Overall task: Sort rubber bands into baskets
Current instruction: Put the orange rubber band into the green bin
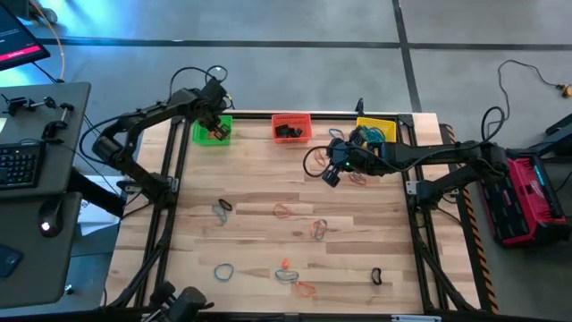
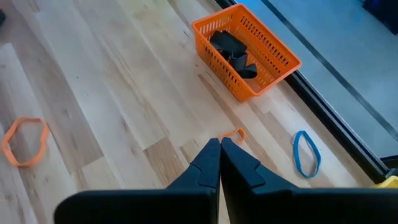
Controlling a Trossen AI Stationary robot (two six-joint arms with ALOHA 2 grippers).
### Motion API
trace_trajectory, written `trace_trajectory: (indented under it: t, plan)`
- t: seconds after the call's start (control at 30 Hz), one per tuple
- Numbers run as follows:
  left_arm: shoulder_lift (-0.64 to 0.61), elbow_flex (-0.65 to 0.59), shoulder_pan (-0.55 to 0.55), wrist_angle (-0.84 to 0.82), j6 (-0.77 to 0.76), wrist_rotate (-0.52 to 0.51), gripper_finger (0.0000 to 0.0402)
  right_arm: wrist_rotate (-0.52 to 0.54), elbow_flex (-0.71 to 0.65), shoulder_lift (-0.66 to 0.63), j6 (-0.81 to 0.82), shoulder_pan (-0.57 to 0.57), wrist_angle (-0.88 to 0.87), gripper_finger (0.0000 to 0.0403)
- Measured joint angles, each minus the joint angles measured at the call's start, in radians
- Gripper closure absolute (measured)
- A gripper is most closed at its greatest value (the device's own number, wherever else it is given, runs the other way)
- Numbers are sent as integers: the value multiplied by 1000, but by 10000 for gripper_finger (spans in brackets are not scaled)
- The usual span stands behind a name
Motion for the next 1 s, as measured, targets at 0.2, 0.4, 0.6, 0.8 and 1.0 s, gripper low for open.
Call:
trace_trajectory:
  t: [0.2, 0.4, 0.6, 0.8, 1.0]
  plan:
    - [-61, 0, -46, 7, 0, 0, 350, -99, 0, 0, -34, 0, 0, 398]
    - [-117, -5, -100, 36, -26, 5, 308, -101, 0, 0, -30, 0, -1, 355]
    - [-197, -129, -189, 265, -45, 16, 296, -53, 0, 67, 31, 0, 29, 287]
    - [-328, -285, -283, 543, -111, 45, 313, -10, 0, 201, 46, -22, 108, 259]
    - [-449, -382, -377, 688, -164, 116, 322, -21, -19, 273, 52, -86, 179, 258]
